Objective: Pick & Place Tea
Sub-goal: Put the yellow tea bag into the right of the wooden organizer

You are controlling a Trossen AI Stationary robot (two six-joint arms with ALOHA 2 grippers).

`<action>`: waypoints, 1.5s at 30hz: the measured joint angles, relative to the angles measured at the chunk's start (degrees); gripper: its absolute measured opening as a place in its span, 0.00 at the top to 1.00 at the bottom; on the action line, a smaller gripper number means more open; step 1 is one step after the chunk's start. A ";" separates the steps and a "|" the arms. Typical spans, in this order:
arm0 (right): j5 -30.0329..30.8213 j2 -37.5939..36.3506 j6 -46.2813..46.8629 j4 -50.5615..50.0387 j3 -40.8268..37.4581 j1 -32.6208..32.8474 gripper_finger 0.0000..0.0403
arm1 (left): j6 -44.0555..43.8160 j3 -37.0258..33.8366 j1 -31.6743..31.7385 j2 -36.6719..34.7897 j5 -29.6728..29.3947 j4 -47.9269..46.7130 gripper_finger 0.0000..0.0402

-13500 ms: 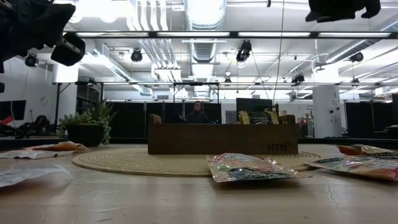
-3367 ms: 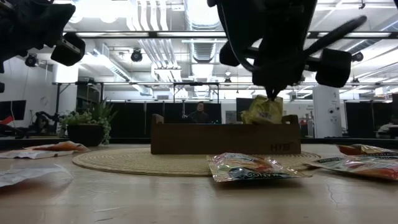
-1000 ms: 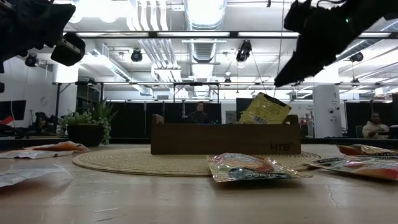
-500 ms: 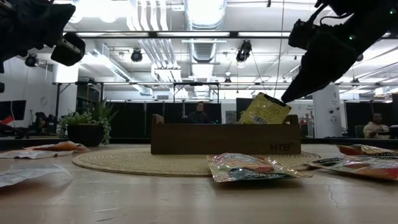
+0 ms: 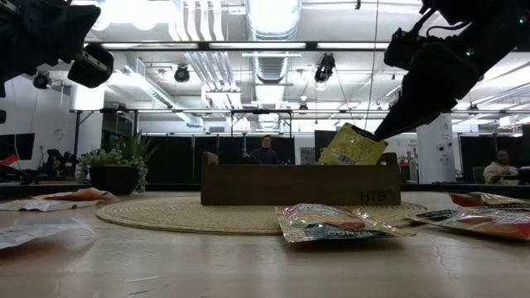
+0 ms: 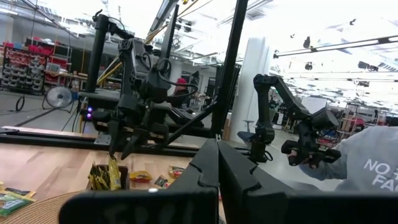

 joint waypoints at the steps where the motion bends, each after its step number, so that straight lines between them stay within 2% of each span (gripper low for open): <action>1: 0.02 0.00 0.00 0.09 -0.07 -0.02 0.71 | -0.01 0.01 0.00 0.01 0.00 -0.01 1.00; 10: -0.32 0.02 0.00 0.04 -0.83 -0.39 0.78 | -0.01 0.01 0.01 0.01 0.01 0.00 1.00; 22: -2.50 0.02 -1.15 0.01 -1.04 -0.39 0.96 | 0.01 -0.01 -0.01 0.00 0.01 0.00 1.00; 31: -5.00 0.02 -4.61 -1.04 1.85 -0.39 0.98 | -0.01 0.01 0.00 0.01 0.00 -0.01 1.00; 40: -4.98 0.00 -5.78 -17.17 10.54 -0.41 0.98 | 0.00 -0.01 -0.01 -0.01 -0.01 0.00 1.00; 45: -4.99 0.00 -6.72 -21.45 14.12 -0.41 0.98 | 0.00 -0.01 0.01 0.01 -0.01 -0.02 1.00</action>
